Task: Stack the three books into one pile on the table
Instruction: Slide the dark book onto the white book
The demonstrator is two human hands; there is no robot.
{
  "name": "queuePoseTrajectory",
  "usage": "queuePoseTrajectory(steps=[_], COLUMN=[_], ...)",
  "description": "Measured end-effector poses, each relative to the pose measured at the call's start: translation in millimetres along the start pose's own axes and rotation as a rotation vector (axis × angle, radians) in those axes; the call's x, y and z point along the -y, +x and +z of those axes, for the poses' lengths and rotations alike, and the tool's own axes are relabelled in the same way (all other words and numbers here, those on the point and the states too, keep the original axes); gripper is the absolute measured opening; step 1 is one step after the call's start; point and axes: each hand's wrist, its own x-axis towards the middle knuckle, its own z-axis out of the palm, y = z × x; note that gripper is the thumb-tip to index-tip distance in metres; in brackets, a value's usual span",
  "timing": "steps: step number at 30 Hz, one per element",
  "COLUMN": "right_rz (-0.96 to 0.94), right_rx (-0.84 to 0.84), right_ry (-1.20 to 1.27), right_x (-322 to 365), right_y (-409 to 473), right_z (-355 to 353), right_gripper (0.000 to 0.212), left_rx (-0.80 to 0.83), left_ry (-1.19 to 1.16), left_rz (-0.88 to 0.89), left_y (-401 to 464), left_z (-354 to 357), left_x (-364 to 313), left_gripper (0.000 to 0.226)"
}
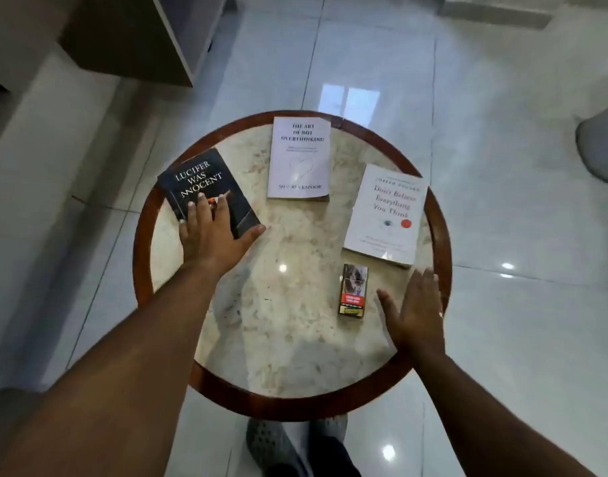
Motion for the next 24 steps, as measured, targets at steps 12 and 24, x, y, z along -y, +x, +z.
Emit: queuePoseTrajectory(steps=[12,24], right_rz=[-0.037,-0.018], right_rx=[-0.249,-0.245], right_ry=[-0.191,-0.219], right_x=[-10.0,-12.7], right_y=[8.4,11.1], right_z=[36.6,37.1], right_gripper=[0.089,0.09], left_rx=[-0.042,-0.038], left_ry=[0.085,0.047], left_rz=[-0.073,0.175], left_y=[14.0,45.2], left_z=[42.7,42.8], left_x=[18.9,-64.7], left_gripper=[0.113,0.122])
